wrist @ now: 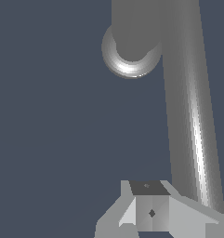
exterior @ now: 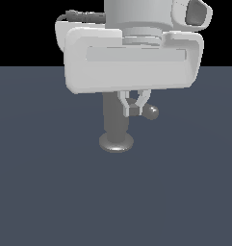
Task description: Turn on the faucet by rotating a designated handle.
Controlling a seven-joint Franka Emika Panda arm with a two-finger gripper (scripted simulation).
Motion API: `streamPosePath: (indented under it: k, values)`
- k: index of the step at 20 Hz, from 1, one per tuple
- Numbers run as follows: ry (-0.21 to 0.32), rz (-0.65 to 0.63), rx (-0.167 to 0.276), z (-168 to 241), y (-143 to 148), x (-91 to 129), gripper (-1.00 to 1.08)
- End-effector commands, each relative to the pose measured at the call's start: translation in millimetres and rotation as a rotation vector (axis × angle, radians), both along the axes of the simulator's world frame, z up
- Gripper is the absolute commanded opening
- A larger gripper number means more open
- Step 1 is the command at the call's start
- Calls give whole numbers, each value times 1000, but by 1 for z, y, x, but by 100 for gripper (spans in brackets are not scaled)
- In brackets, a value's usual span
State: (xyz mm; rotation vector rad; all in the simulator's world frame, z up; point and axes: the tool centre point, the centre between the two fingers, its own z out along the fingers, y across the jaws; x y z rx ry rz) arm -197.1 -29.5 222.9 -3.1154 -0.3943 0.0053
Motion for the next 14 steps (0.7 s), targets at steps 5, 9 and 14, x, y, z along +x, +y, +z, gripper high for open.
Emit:
streamPosePath:
  k: [5,9,14]
  values:
    - [-4,-5,-1,0,-29,14,-100]
    - [-4,-5,-1,0,-45,21,-100]
    - [-3,-5,-2,0,-64,29,-100]
